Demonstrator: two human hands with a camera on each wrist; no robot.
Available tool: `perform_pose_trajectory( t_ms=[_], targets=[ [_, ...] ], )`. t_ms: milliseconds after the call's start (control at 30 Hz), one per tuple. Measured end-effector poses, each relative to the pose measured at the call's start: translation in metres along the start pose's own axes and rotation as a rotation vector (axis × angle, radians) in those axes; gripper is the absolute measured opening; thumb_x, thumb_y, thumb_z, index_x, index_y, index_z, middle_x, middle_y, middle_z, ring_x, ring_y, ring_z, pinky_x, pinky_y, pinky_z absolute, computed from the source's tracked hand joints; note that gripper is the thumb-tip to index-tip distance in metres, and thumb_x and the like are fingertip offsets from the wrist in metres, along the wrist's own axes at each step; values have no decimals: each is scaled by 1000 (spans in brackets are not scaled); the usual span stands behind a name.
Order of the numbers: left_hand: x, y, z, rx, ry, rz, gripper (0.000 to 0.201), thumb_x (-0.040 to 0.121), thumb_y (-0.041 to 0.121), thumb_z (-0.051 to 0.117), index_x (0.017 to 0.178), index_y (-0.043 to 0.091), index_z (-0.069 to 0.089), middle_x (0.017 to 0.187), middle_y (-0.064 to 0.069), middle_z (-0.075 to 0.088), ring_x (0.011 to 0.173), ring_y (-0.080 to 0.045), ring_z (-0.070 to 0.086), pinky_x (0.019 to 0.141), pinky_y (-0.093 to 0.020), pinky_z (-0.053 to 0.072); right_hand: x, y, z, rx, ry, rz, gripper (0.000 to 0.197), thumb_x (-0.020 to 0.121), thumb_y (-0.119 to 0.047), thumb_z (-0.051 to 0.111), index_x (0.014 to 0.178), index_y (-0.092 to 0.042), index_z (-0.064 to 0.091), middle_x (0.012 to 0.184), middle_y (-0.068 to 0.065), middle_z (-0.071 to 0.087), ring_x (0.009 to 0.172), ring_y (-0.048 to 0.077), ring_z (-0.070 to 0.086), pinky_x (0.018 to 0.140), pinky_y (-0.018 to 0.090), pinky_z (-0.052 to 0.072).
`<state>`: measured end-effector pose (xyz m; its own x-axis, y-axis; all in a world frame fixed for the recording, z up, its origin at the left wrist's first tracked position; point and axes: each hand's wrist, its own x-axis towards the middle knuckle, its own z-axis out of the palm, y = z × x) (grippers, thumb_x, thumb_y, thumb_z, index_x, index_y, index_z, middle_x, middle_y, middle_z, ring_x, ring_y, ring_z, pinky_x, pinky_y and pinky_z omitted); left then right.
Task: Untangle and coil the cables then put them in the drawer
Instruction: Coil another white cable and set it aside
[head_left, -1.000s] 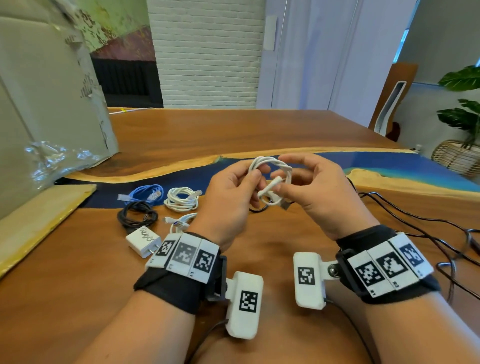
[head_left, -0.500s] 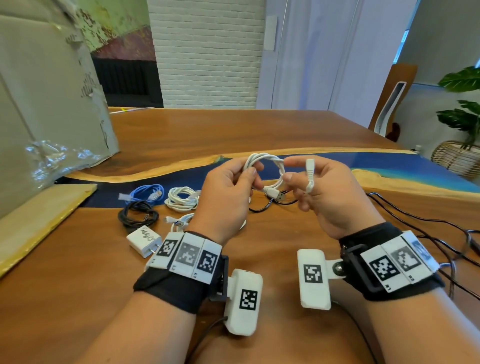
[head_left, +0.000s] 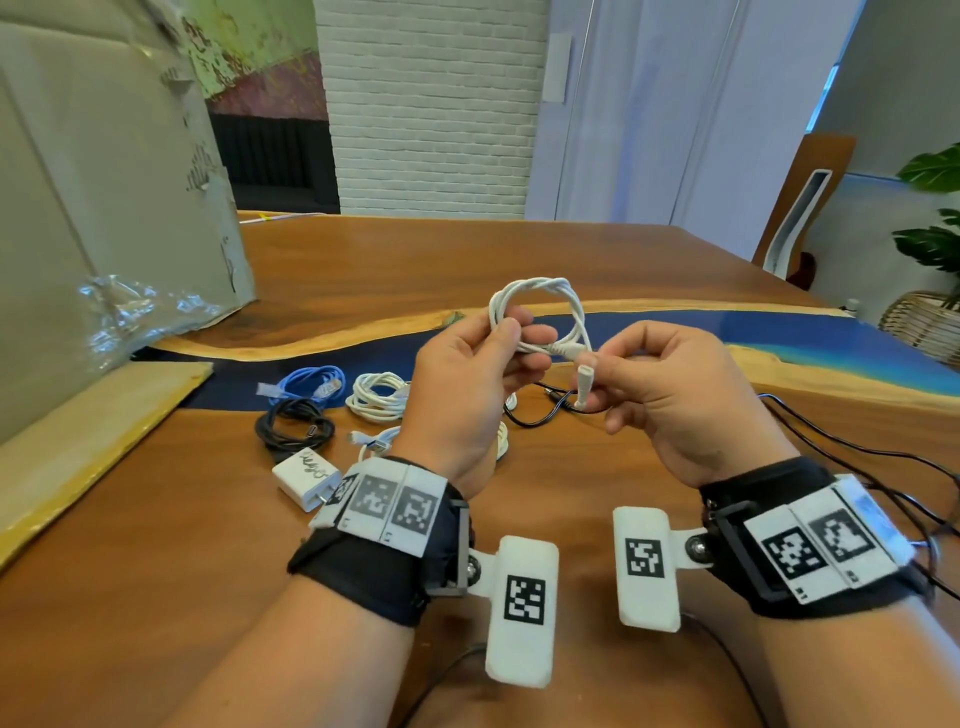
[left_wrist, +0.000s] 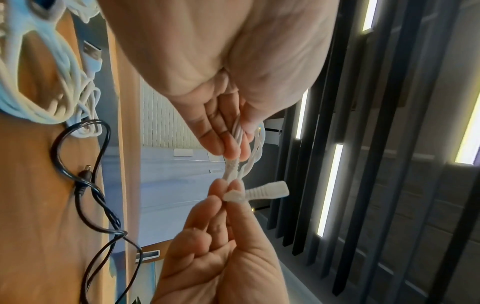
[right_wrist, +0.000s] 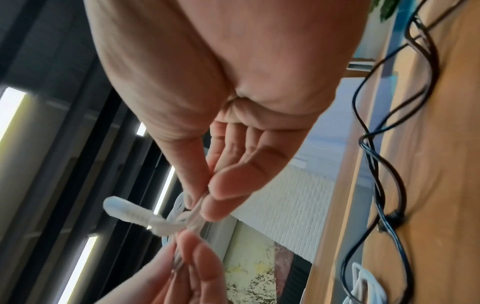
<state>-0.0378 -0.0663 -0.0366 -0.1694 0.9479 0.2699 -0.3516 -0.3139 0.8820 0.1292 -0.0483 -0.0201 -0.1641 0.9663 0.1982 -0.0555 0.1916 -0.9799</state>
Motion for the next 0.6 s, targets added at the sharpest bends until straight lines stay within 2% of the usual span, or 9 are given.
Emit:
perform_pose_trajectory(
  t_ms=[133, 200, 333, 400, 500, 600],
  targets=[
    [-4, 1, 7, -124, -28, -55, 19, 107, 7, 46, 101, 8, 64, 101, -12, 77, 82, -17, 73, 77, -27, 61, 1, 1, 1, 19, 65, -50, 20, 82, -1, 79, 89, -6, 61, 79, 25, 73, 66, 26, 72, 48, 27, 53],
    [-5, 2, 9, -176, -43, -80, 18, 107, 7, 45, 102, 8, 63, 107, -14, 76, 86, -19, 74, 80, -27, 62, 2, 1, 2, 57, 77, -53, 20, 83, 2, 77, 93, -6, 62, 83, 26, 74, 69, 28, 72, 53, 28, 57],
    [-7, 4, 8, -243, -59, -123, 20, 107, 8, 44, 102, 8, 63, 105, -11, 77, 85, -18, 74, 79, -28, 61, 2, 4, 8, 55, 158, -92, 17, 84, 6, 76, 85, -4, 63, 73, 17, 75, 66, 25, 74, 61, 30, 60],
    [-6, 2, 7, -159, -68, -112, 20, 108, 11, 45, 103, 12, 64, 107, -8, 77, 90, -19, 72, 83, -32, 58, 2, 7, 9, 52, 189, -87, 15, 85, 5, 76, 86, -3, 64, 78, 19, 76, 72, 28, 77, 65, 32, 61],
    [-5, -3, 5, 56, -79, -96, 20, 107, 19, 48, 102, 23, 66, 111, -1, 78, 100, -19, 65, 86, -40, 41, 2, 10, 8, 73, 203, -54, 10, 89, 0, 73, 95, 1, 66, 88, 24, 75, 81, 31, 78, 69, 31, 62],
    [-6, -3, 4, 99, -91, -133, 19, 107, 20, 48, 104, 24, 67, 110, -1, 79, 94, -16, 58, 83, -41, 34, 2, 11, 8, 157, 211, -38, 17, 90, -3, 72, 104, 6, 66, 90, 22, 76, 82, 29, 77, 71, 30, 63]
  ],
)
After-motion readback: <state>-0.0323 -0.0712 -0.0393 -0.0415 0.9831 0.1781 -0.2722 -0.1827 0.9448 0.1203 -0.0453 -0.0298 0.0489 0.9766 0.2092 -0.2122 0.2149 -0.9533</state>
